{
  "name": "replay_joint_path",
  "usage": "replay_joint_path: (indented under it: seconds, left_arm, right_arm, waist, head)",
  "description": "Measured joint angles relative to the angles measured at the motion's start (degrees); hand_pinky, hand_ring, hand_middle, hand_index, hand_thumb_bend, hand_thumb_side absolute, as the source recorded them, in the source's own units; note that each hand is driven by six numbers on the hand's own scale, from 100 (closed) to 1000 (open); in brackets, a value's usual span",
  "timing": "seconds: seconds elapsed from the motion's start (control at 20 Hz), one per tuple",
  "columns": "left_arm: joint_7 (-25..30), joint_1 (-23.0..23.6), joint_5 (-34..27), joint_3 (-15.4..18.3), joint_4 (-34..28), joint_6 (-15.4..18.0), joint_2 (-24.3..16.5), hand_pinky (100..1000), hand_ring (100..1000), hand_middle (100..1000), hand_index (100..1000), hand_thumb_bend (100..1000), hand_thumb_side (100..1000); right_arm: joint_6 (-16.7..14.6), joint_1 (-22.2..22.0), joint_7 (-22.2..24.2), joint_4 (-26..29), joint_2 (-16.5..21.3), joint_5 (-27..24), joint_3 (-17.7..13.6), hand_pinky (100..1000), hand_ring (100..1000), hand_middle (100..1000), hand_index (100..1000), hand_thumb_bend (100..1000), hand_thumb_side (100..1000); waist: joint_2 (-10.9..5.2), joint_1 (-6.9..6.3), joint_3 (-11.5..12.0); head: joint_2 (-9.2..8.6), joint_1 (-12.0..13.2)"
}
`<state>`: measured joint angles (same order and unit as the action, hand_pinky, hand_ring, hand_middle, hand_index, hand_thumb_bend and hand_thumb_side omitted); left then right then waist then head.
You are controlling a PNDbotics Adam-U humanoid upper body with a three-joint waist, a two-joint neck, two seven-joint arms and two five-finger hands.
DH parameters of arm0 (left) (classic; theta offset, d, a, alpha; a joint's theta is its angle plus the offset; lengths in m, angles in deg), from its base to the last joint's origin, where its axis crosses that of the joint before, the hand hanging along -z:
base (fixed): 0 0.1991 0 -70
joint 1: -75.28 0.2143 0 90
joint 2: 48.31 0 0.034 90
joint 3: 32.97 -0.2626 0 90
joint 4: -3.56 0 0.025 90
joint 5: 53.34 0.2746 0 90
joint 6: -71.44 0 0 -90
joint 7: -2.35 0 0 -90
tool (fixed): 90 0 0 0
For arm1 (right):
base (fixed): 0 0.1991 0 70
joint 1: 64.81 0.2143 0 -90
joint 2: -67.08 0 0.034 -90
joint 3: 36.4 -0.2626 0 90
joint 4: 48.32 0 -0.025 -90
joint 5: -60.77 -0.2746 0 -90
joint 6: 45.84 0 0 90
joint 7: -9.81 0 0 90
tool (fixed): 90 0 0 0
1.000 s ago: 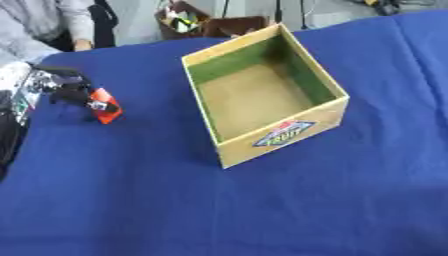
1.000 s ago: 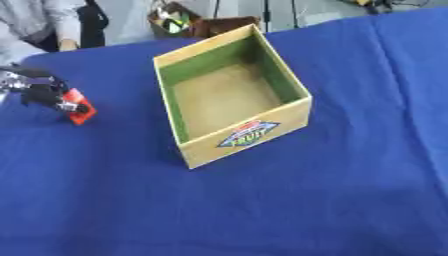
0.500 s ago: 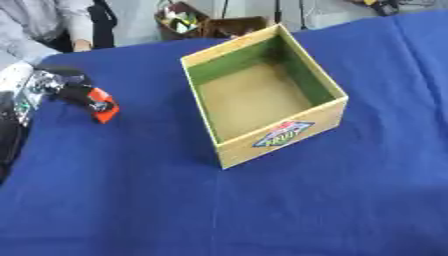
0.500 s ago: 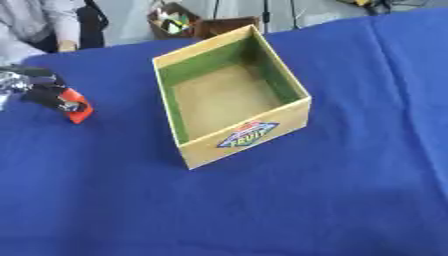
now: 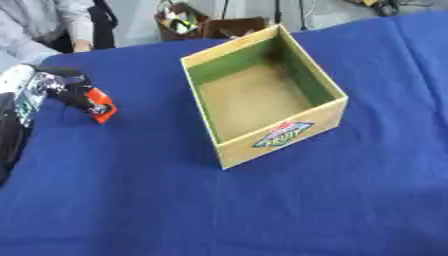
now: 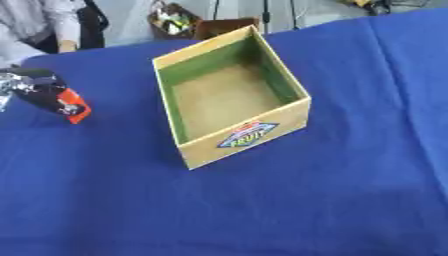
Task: Pick up objects on the table and place them in the box.
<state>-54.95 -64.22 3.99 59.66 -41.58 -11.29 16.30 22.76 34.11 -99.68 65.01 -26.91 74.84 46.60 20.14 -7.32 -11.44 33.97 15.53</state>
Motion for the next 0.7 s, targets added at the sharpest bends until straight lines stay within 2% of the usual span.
replay_joint_path:
  seconds: [0.2, 0.25, 0.7]
  left_arm:
    - [-0.6, 0.0, -1.2, 0.0, 0.1, -0.6, 0.0, 100, 378, 396, 423, 100, 484]
    - [-0.8, 0.0, -1.4, 0.0, 0.1, -0.8, 0.0, 100, 323, 329, 354, 100, 272]
    - [-3.9, -1.6, -7.0, 0.0, -6.4, -2.0, 0.1, 100, 293, 293, 326, 100, 257]
  right_arm:
    - [0.1, 0.0, -0.1, 0.0, -0.1, 0.0, 0.0, 567, 406, 384, 588, 100, 641]
    - [0.1, 0.0, -0.1, 0.0, -0.1, 0.0, 0.0, 568, 406, 384, 586, 100, 640]
    - [0.5, -0.6, -0.5, 0.0, 0.0, 0.0, 0.0, 567, 407, 385, 586, 100, 641]
  waist:
    - [-0.01, 0.00, -0.1]
    - [-0.03, 0.00, -0.1]
    - [-1.70, 0.05, 0.9]
  head:
    - [0.00, 0.0]
    - [0.00, 0.0]
    - [0.72, -0.2]
